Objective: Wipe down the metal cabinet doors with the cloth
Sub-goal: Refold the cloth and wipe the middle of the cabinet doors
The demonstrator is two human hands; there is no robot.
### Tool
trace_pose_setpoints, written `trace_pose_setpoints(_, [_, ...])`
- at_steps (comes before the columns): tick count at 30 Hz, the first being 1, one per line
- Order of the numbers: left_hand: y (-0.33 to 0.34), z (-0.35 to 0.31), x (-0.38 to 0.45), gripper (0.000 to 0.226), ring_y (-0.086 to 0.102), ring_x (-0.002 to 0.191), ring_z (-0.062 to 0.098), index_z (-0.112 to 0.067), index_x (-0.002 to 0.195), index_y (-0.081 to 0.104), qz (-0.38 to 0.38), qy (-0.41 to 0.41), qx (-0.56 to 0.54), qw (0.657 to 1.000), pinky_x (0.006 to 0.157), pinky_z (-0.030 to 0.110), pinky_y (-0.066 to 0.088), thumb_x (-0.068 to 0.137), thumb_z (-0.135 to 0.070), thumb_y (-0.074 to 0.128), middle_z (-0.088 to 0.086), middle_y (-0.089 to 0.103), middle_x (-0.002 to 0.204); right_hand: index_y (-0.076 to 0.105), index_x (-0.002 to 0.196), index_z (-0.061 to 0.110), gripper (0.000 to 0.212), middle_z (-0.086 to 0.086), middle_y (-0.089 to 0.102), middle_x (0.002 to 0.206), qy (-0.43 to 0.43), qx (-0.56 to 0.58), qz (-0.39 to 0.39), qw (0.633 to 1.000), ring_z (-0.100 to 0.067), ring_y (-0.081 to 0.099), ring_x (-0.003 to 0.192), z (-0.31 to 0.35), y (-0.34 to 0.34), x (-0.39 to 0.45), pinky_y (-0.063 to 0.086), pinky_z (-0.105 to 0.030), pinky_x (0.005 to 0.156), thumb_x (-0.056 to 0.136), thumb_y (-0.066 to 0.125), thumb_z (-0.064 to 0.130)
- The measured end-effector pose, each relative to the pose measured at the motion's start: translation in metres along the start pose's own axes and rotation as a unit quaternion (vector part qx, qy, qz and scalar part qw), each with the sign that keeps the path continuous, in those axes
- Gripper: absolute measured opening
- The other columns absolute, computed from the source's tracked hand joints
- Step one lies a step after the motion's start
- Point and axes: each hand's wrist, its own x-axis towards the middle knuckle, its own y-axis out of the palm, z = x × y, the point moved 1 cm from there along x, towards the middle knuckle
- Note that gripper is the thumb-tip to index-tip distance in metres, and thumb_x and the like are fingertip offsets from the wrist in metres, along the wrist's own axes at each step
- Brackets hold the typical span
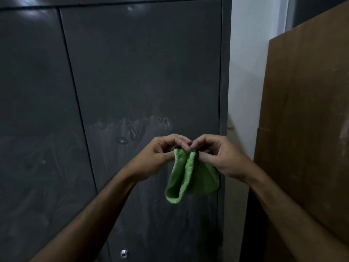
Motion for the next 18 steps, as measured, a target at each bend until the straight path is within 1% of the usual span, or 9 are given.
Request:
trace_pose_setpoints(3, [0.006, 0.010, 0.001, 0.029, 0.067, 0.110, 0.024, -0.009, 0.117, 0.061, -0.070, -0.026, -0.019, 0.997, 0.092, 0.037, 0.059, 0.091, -0.004, 0.074, 0.013, 0.063, 0.136, 0.071, 0.101, 0.012, 0.018, -0.008, 0.071, 0.114, -0.009, -0.029, -0.015, 0.999, -0.024, 0.069, 0.107, -0.006, 0.006, 0.001, 0.057, -0.050, 0.095, 0.087, 0.075, 0.022])
trace_pose_setpoints(5, [0.007, 0.016, 0.001, 0.035, 0.063, 0.099, 0.027, -0.017, 0.117, 0.055, -0.126, -0.070, -0.002, 0.990, 0.083, 0.037, 0.059, 0.092, -0.005, 0.075, 0.015, 0.062, 0.138, 0.070, 0.100, 0.009, 0.015, -0.013, 0.072, 0.105, 0.001, -0.015, -0.027, 1.000, -0.021, 0.071, 0.099, -0.011, 0.010, 0.003, 0.058, -0.050, 0.092, 0.090, 0.077, 0.017])
trace_pose_setpoints(7, [0.009, 0.014, -0.003, 0.023, 0.065, 0.092, 0.022, -0.019, 0.113, 0.059, -0.156, -0.127, 0.053, 0.978, 0.073, 0.029, 0.058, 0.095, -0.020, 0.074, 0.012, 0.067, 0.126, 0.067, 0.097, 0.006, 0.014, -0.020, 0.070, 0.094, 0.004, 0.003, -0.048, 0.999, -0.022, 0.068, 0.085, -0.015, 0.012, 0.005, 0.056, -0.050, 0.082, 0.089, 0.076, 0.014])
trace_pose_setpoints(8, [0.013, 0.010, -0.005, 0.020, 0.069, 0.092, 0.020, -0.018, 0.111, 0.065, -0.135, -0.167, 0.043, 0.976, 0.073, 0.028, 0.057, 0.098, -0.033, 0.068, 0.009, 0.072, 0.117, 0.066, 0.097, 0.007, 0.015, -0.022, 0.069, 0.093, 0.008, 0.002, -0.057, 0.998, -0.023, 0.066, 0.082, -0.016, 0.012, 0.006, 0.056, -0.051, 0.078, 0.089, 0.076, 0.015])
trace_pose_setpoints(9, [0.016, 0.008, -0.007, 0.034, 0.072, 0.096, 0.022, -0.016, 0.112, 0.071, -0.100, -0.215, -0.002, 0.971, 0.077, 0.029, 0.058, 0.102, -0.045, 0.056, 0.007, 0.075, 0.113, 0.066, 0.098, 0.008, 0.015, -0.022, 0.068, 0.093, 0.017, -0.006, -0.064, 0.998, -0.024, 0.065, 0.081, -0.015, 0.011, 0.006, 0.057, -0.049, 0.076, 0.090, 0.076, 0.016])
trace_pose_setpoints(11, [0.018, 0.008, -0.015, 0.057, 0.072, 0.113, 0.027, -0.012, 0.123, 0.073, -0.021, -0.271, -0.082, 0.959, 0.092, 0.038, 0.059, 0.104, -0.055, 0.041, 0.008, 0.076, 0.120, 0.065, 0.103, 0.012, 0.017, -0.020, 0.068, 0.097, 0.059, -0.029, -0.073, 0.995, -0.021, 0.066, 0.082, -0.016, 0.009, 0.006, 0.058, -0.043, 0.075, 0.092, 0.076, 0.018])
trace_pose_setpoints(13, [0.014, 0.016, -0.020, 0.040, 0.070, 0.119, 0.028, -0.014, 0.132, 0.066, 0.033, -0.256, -0.035, 0.965, 0.102, 0.047, 0.056, 0.103, -0.040, 0.059, 0.009, 0.074, 0.127, 0.066, 0.110, 0.015, 0.018, -0.017, 0.070, 0.100, 0.103, -0.041, -0.076, 0.991, -0.021, 0.069, 0.085, -0.020, 0.008, 0.002, 0.058, -0.034, 0.074, 0.094, 0.073, 0.022])
trace_pose_setpoints(15, [0.007, 0.030, -0.021, 0.034, 0.070, 0.115, 0.028, -0.015, 0.130, 0.064, 0.040, -0.239, 0.019, 0.970, 0.097, 0.049, 0.056, 0.097, -0.017, 0.073, 0.013, 0.073, 0.125, 0.067, 0.115, 0.016, 0.019, -0.014, 0.073, 0.100, 0.138, -0.044, -0.082, 0.986, -0.026, 0.071, 0.090, -0.022, 0.008, -0.001, 0.057, -0.027, 0.071, 0.099, 0.067, 0.025])
trace_pose_setpoints(18, [0.001, 0.030, -0.009, 0.026, 0.072, 0.106, 0.025, -0.015, 0.122, 0.069, -0.008, -0.212, 0.008, 0.977, 0.089, 0.042, 0.059, 0.098, -0.008, 0.070, 0.012, 0.075, 0.117, 0.073, 0.111, 0.008, 0.034, -0.010, 0.077, 0.098, 0.234, 0.037, -0.069, 0.969, -0.030, 0.072, 0.089, -0.021, 0.003, -0.006, 0.057, -0.030, 0.070, 0.101, 0.060, 0.038])
